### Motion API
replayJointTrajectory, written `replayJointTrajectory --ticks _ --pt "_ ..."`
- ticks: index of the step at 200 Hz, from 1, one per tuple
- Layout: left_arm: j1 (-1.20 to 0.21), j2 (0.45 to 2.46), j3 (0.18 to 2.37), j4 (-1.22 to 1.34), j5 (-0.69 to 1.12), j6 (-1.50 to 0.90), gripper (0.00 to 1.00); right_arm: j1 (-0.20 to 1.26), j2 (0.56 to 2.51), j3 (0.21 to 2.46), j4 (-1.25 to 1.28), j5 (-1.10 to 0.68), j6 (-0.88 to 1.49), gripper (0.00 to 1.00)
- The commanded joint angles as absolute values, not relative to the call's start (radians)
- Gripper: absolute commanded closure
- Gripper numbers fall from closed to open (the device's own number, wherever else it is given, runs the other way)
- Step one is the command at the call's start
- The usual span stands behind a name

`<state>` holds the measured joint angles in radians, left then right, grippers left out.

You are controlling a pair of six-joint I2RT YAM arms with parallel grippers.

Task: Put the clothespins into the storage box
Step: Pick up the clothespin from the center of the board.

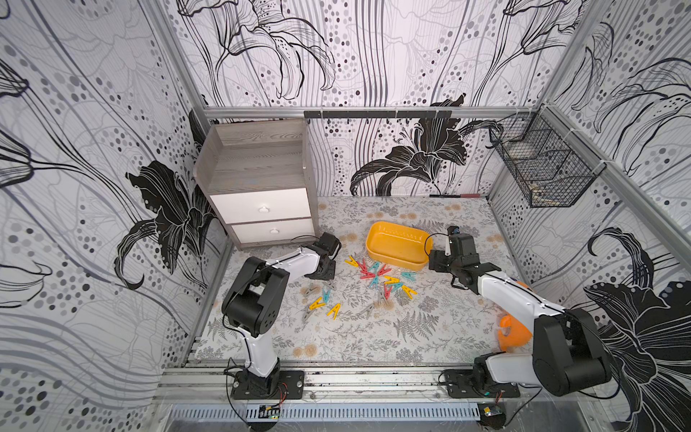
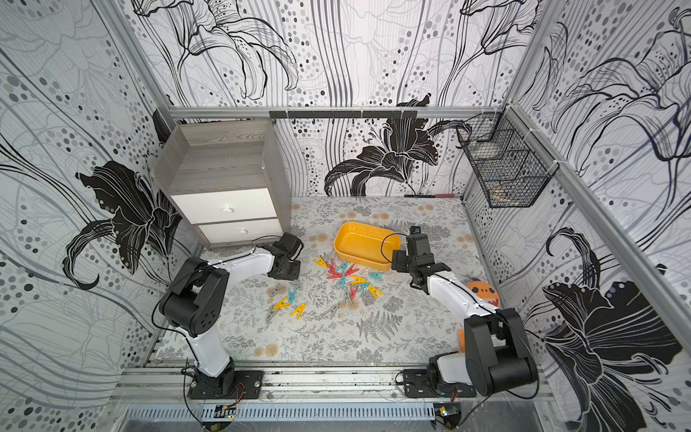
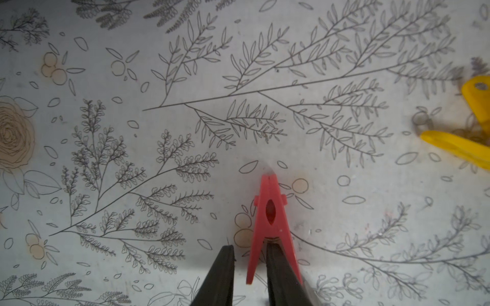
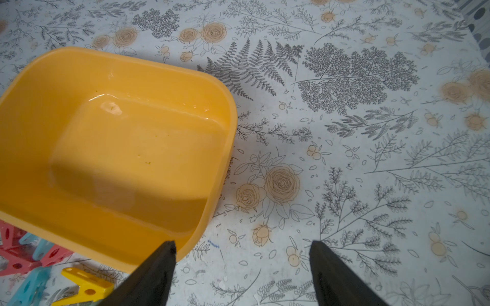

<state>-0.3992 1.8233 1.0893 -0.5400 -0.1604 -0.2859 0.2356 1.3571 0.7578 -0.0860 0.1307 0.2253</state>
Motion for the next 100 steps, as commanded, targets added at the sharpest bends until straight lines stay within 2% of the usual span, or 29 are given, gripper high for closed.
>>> replayJointTrajectory --ticks 1,12,40,82,100 --pt "-0.400 1.842 1.104 -0.516 -0.148 -0.276 0.75 0.242 1.365 0.770 -0.092 0.126 0.248 0.17" --pt "-0.400 1.841 1.104 -0.510 -0.141 -0.275 0.76 0.243 1.364 0.770 -0.094 0.124 0.248 0.17" --pt "-0.402 1.845 1.106 -0.506 -0.132 -0.273 0.90 0.243 1.353 0.772 -0.108 0.123 0.249 0.17" --pt "-0.410 1.807 1.118 -0.507 -0.121 -0.273 0.92 0.242 1.323 0.781 -0.142 0.120 0.245 0.17" --pt "-0.454 1.771 1.154 -0.540 -0.152 -0.286 0.92 0.242 1.309 0.783 -0.156 0.129 0.242 0.17"
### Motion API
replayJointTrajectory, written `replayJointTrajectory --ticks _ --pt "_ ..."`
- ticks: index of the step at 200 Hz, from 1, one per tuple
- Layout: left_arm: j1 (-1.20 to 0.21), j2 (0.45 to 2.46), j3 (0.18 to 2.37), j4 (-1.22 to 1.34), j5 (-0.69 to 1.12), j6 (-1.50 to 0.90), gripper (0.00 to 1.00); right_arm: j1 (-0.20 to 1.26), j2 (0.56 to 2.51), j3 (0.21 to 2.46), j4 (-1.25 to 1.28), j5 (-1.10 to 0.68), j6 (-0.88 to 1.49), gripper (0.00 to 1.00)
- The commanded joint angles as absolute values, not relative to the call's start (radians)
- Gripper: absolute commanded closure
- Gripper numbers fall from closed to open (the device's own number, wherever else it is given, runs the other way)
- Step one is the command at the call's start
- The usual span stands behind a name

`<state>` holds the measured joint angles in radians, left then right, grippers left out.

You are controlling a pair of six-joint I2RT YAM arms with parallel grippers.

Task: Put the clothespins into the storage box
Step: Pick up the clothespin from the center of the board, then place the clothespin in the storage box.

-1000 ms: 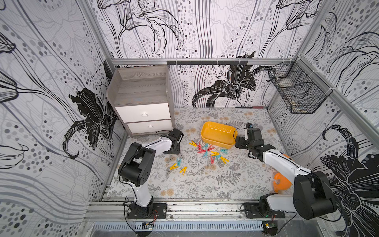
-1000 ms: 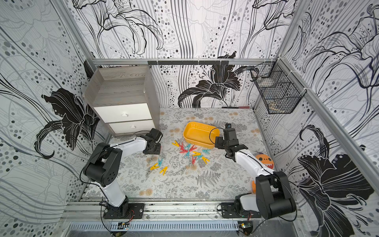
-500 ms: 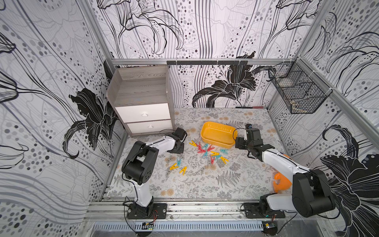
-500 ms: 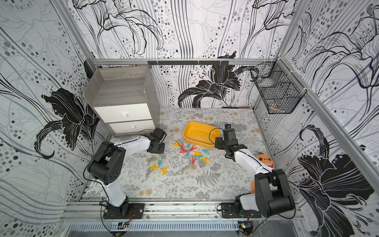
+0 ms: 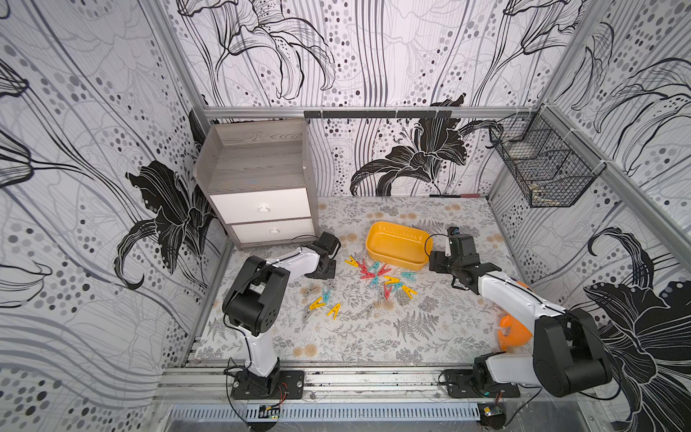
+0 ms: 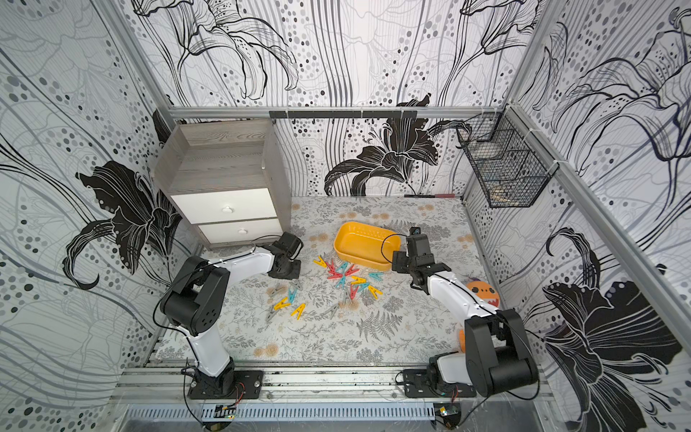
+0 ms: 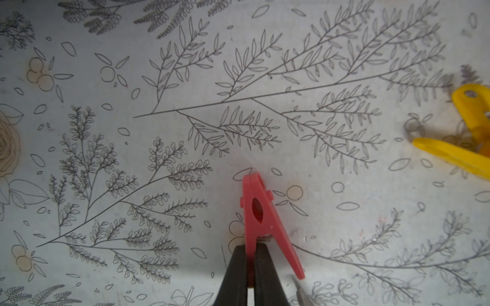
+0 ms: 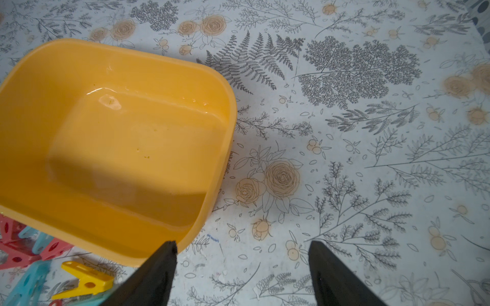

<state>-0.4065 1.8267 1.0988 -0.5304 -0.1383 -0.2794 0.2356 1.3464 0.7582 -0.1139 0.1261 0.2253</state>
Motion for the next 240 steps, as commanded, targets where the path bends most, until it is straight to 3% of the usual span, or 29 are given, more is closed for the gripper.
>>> replayJointTrajectory --ticks 1,27,59,137,240 --pt "-0.459 1.769 1.157 -0.542 -0.155 -0.287 0.92 0.242 1.308 0.784 -0.156 0.130 0.242 0.17" --pt "-0.580 1.751 1.285 -0.574 -0.192 -0.320 0.92 0.242 1.295 0.795 -0.173 0.141 0.245 0.17" --pt "-0.665 1.883 1.534 -0.587 -0.177 -0.356 0.93 0.242 1.293 0.815 -0.185 0.143 0.258 0.17" --pt "-0.677 2.351 2.079 -0.753 -0.149 -0.383 0.92 0.242 1.258 0.817 -0.237 0.173 0.264 0.17" --pt "-0.621 2.350 2.005 -0.793 -0.216 -0.342 0.86 0.243 1.308 0.822 -0.209 0.132 0.275 0.17"
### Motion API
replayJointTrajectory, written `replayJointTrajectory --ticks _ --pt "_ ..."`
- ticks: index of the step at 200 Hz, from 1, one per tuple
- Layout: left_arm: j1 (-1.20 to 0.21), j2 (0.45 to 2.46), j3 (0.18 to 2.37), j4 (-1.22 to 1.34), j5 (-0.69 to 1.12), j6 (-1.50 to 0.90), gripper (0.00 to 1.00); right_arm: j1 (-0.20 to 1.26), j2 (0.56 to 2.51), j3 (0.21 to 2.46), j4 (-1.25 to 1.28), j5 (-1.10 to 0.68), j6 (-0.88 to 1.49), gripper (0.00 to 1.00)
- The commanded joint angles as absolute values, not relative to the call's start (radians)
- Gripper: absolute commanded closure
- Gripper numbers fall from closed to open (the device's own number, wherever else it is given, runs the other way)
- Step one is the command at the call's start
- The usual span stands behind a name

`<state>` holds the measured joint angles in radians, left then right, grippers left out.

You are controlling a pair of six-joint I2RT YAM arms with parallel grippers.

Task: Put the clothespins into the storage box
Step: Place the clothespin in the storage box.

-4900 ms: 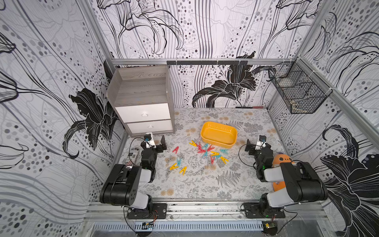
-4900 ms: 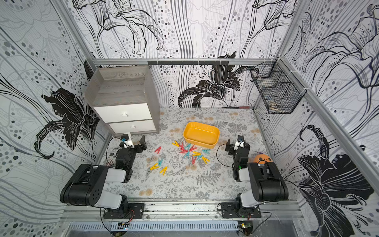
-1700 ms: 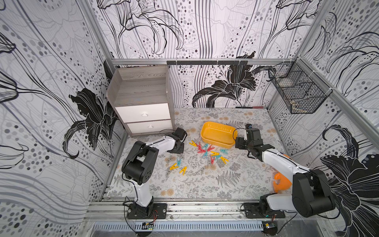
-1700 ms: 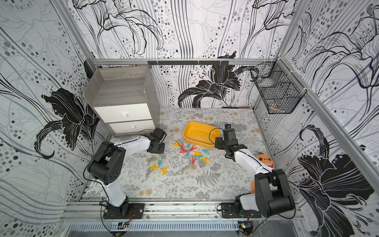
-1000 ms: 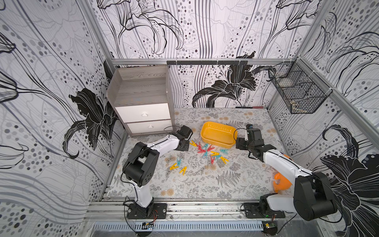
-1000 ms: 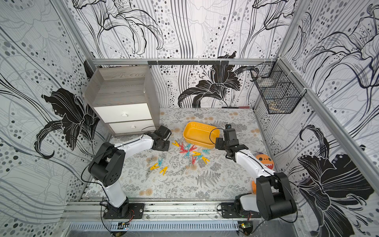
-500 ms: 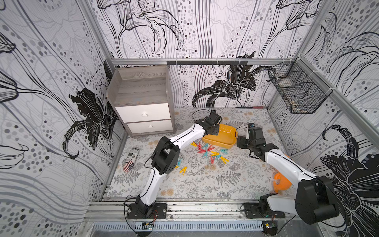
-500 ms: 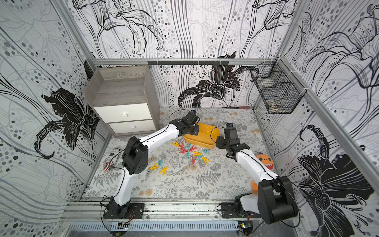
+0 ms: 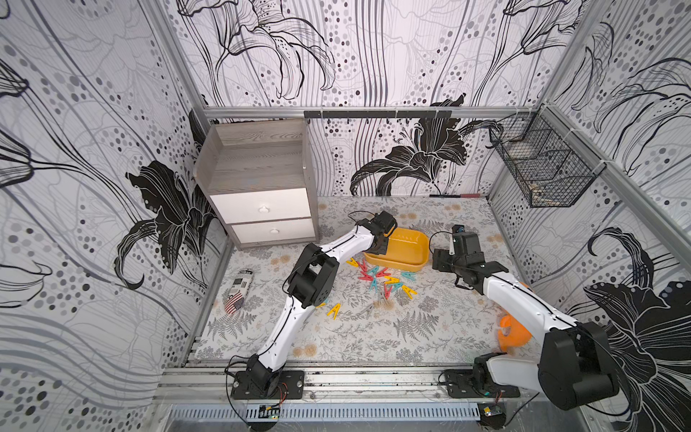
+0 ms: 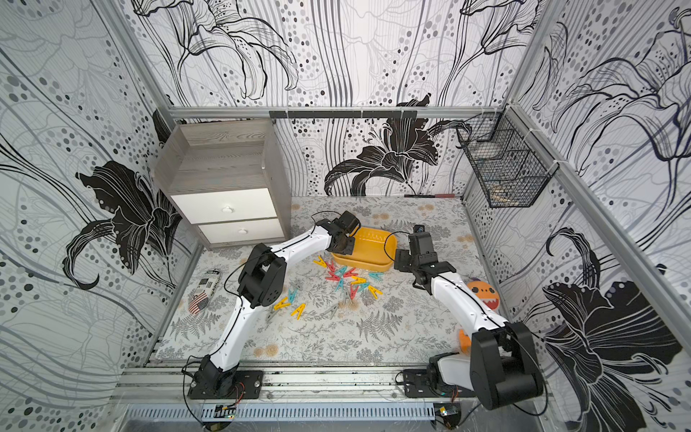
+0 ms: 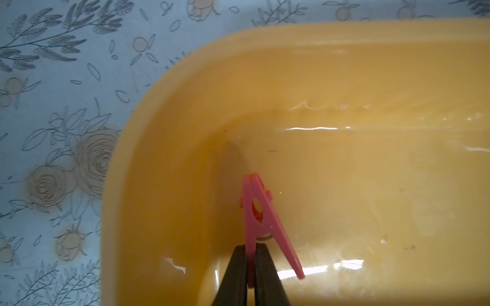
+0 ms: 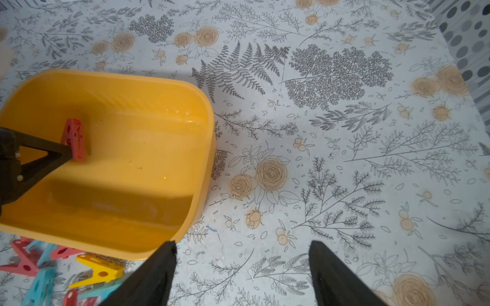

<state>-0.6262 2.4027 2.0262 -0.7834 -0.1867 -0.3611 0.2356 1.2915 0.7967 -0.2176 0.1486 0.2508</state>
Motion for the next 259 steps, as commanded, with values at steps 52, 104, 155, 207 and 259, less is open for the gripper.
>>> replayJointTrajectory --ticks 52,104,155,207,259 --pt "-0.616 2.306 2.013 -0.759 -0.169 -0.340 0.71 0.242 1.307 0.828 -0.220 0.126 0.272 0.16" --pt "-0.614 2.091 1.920 -0.624 -0.107 -0.391 0.59 0.243 1.288 0.848 -0.257 0.030 0.241 0.19" --pt "-0.541 1.790 1.487 -0.529 -0.109 -0.488 0.51 0.278 1.204 0.772 -0.320 -0.081 0.246 0.27" --pt "-0.494 1.496 1.064 -0.644 -0.212 -0.568 0.46 0.299 1.148 0.754 -0.359 -0.074 0.255 0.28" --pt "-0.427 1.391 0.851 -0.670 -0.215 -0.576 0.46 0.313 1.197 0.757 -0.316 -0.080 0.260 0.29"
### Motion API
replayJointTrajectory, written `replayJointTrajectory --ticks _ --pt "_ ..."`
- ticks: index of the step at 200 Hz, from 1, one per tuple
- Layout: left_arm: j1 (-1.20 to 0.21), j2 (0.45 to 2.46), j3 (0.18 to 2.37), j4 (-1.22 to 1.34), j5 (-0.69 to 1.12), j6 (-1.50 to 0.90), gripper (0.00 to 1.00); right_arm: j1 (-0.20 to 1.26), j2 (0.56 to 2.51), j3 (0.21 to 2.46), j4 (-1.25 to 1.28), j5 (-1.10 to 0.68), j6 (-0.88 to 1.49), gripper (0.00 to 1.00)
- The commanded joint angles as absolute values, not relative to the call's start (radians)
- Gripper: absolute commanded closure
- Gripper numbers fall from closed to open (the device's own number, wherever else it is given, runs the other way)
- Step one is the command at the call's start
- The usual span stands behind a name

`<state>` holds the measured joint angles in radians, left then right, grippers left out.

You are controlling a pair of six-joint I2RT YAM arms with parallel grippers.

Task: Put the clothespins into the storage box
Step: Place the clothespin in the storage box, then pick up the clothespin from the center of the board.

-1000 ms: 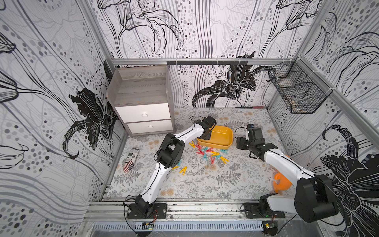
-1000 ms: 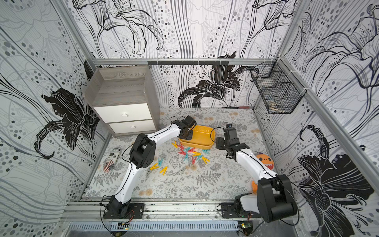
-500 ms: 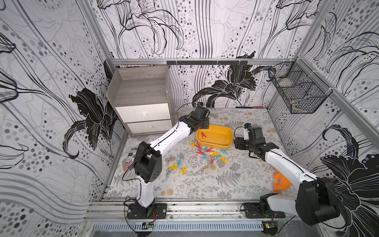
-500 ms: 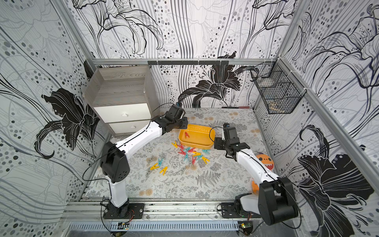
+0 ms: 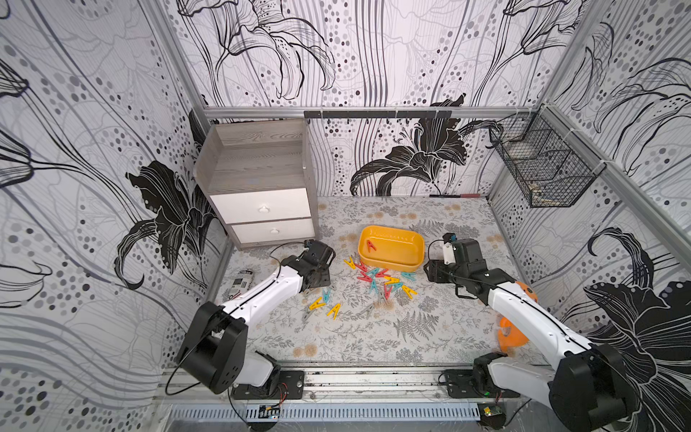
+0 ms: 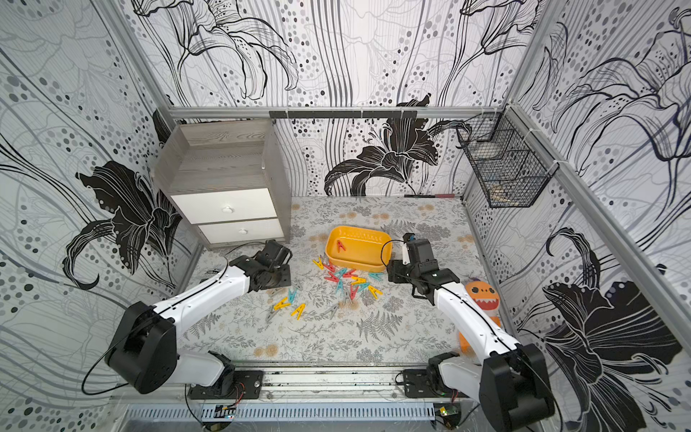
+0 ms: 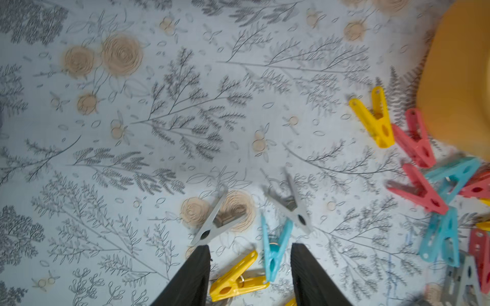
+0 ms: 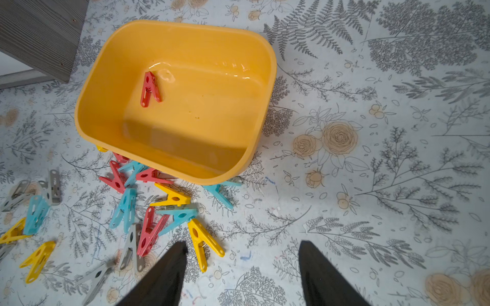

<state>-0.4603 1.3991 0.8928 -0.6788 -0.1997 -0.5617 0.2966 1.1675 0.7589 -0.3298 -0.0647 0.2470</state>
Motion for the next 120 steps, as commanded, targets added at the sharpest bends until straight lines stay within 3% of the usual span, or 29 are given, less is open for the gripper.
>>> replayJointTrajectory --ticks 1,120 --pt "-0.425 1.391 0.849 -0.669 -0.215 -0.576 0.46 0.313 1.198 0.758 -0.314 -0.080 0.260 0.29" --pt "-0.360 1.564 0.833 -0.529 -0.187 -0.496 0.50 0.331 1.227 0.731 -0.264 -0.071 0.282 0.30"
